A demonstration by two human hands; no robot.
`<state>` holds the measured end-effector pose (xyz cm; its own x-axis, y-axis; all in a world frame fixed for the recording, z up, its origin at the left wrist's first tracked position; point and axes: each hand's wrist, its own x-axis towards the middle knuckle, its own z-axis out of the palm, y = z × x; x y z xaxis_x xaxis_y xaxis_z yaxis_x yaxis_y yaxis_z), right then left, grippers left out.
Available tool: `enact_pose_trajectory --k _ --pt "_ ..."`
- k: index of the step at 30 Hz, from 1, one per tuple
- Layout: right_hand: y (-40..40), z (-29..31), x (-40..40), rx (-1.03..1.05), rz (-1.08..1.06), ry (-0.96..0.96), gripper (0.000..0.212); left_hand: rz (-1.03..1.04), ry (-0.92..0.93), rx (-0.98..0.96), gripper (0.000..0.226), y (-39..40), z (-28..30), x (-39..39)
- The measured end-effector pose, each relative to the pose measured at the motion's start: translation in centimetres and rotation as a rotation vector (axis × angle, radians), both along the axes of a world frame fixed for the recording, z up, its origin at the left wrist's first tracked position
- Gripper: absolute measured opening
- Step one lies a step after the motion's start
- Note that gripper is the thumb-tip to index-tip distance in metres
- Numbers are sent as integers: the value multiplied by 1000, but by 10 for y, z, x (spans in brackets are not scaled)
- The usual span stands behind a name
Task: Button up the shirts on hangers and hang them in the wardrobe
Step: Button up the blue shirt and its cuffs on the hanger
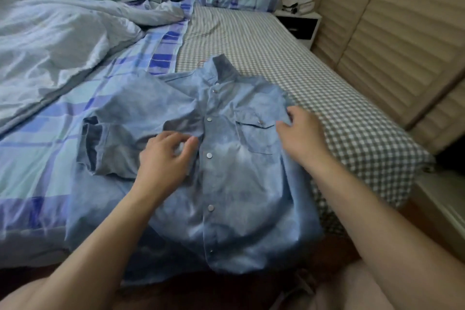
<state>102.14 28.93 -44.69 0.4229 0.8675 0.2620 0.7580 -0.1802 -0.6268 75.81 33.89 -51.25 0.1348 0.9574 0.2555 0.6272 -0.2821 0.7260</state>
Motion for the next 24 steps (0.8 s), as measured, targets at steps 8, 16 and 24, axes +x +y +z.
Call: enact_pose_trajectory --k 8,16,24 --pt "1 -6 -61 -554 731 182 60 -169 148 -64 76 -4 -4 13" --pt "-42 -43 9 -248 224 442 29 -461 405 57 61 -29 -23 41" --pt "-79 -77 22 -464 -105 -56 16 -283 65 144 27 -19 -16 38"
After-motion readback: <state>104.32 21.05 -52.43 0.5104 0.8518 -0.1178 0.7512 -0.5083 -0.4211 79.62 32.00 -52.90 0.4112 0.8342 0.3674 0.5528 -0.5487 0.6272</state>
